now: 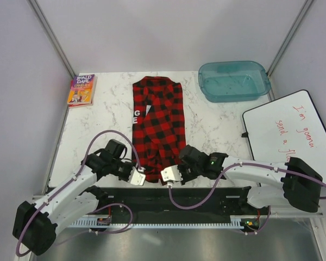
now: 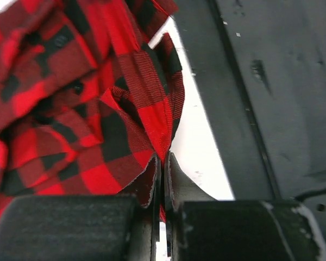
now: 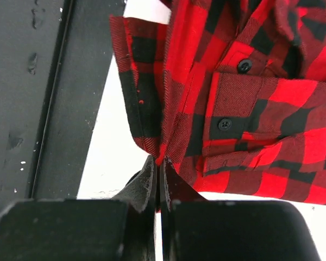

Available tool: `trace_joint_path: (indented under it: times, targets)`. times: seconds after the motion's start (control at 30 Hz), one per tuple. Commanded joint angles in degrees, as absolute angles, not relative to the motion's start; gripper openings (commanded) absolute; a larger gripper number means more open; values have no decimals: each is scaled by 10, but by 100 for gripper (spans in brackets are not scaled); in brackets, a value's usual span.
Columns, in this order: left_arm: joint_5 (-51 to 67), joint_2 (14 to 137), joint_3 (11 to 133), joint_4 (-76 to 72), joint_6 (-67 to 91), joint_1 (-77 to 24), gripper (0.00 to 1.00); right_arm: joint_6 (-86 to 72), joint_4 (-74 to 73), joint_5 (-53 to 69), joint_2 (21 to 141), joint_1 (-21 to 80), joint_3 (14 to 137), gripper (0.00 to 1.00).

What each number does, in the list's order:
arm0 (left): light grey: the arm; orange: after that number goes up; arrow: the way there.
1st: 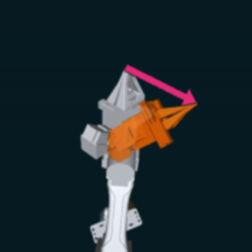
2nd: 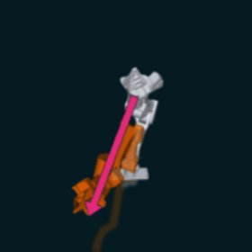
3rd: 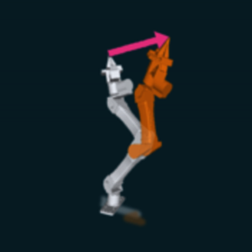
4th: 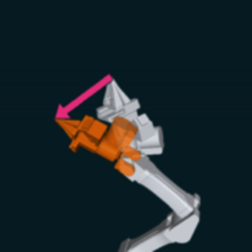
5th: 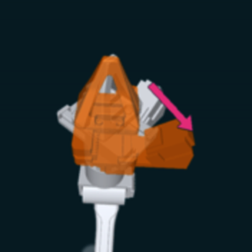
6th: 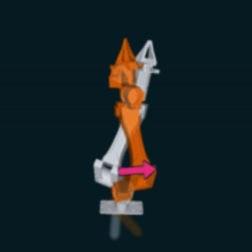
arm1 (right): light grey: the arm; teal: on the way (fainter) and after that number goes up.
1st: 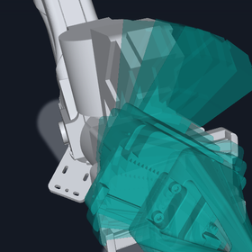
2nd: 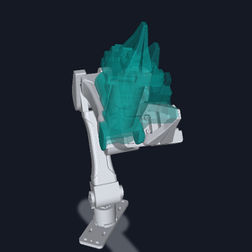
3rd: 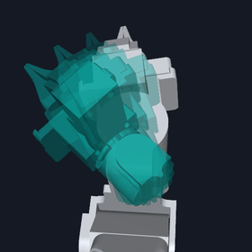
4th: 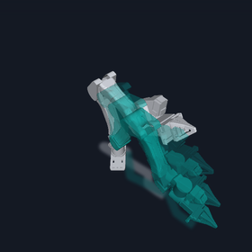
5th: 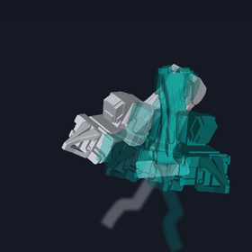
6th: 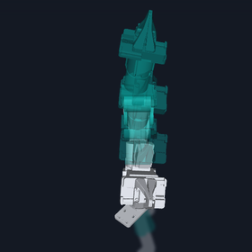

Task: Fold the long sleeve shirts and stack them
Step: Fold the shirt

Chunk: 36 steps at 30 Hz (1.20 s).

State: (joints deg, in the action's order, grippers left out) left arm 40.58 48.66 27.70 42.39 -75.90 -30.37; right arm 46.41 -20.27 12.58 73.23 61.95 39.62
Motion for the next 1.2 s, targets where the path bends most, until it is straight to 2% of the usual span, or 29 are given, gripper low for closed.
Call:
trace_joint_path:
  times: [0.0, 0.13, 0.27, 0.4, 0.57, 0.7, 0.87, 1.07, 1.1, 1.13, 1.17]
  targets:
    - [417, 530, 322, 456, -724, -304, 2, 450, -229, 112, 750, 610, 437, 0]
    - [410, 558, 366, 428, -728, -298, 2, 460, -232, 114, 760, 578, 474, 0]
    - [413, 601, 417, 414, -746, -269, 2, 496, -253, 141, 793, 520, 562, 0]
    - [420, 711, 493, 397, -783, -217, 2, 546, -287, 169, 870, 462, 662, 0]
    - [418, 873, 657, 385, -766, -149, 2, 606, -292, 190, 993, 382, 784, 0]
    - [398, 985, 784, 382, -752, -136, 2, 643, -292, 207, 1092, 336, 880, 0]
    - [363, 1093, 845, 375, -739, -134, 2, 649, -291, 213, 1203, 310, 995, 0]
    - [337, 1130, 864, 371, -723, -133, 9, 657, -292, 223, 1216, 301, 991, 1]
    - [332, 1132, 863, 371, -722, -132, 13, 656, -291, 225, 1216, 301, 982, 1]
    - [330, 1133, 862, 372, -719, -132, 15, 652, -291, 225, 1215, 302, 978, 3]
    - [328, 1135, 863, 371, -709, -133, 21, 643, -291, 219, 1213, 302, 976, 14]
